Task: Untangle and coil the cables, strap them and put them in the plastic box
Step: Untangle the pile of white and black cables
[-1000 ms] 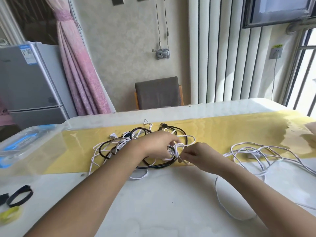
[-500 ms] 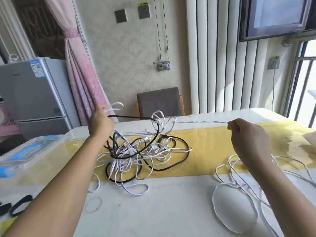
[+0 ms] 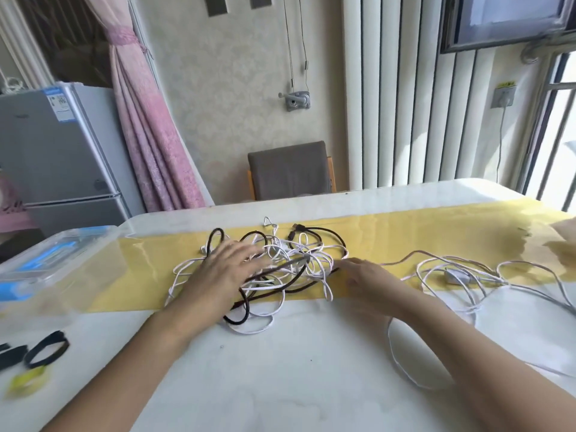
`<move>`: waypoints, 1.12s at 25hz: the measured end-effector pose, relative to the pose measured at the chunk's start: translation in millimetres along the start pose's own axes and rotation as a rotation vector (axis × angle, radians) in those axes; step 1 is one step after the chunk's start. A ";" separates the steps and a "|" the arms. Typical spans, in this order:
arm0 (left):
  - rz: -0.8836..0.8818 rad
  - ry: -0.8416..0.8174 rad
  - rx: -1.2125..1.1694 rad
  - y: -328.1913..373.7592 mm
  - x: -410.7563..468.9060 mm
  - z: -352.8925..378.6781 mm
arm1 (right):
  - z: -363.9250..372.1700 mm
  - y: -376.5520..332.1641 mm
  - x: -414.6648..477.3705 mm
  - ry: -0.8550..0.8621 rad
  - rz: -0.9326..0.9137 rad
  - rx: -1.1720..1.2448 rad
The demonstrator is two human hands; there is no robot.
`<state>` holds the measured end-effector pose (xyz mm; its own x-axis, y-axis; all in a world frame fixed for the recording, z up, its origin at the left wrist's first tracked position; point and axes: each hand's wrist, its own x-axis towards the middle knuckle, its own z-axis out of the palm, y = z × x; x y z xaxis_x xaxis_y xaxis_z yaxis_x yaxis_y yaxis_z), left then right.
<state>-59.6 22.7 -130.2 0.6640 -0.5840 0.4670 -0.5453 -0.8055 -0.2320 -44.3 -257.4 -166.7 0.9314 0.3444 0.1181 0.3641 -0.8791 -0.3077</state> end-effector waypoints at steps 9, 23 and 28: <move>-0.254 -0.670 -0.507 47.9 -29.0 -31.6 | 2.5 -3.5 7.1 0.117 -0.177 0.288; -0.296 -0.405 -0.527 58.1 40.1 17.4 | -62.7 -9.6 -23.4 0.380 -0.121 0.177; -0.547 0.226 -0.299 -5.6 91.9 -25.0 | -84.7 -1.0 -32.7 0.889 0.086 0.514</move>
<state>-8.4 -24.0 -64.7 0.7797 -0.0368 0.6250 -0.2996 -0.8985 0.3209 -74.9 -295.6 -90.3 0.6954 -0.2652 0.6679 0.4454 -0.5703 -0.6902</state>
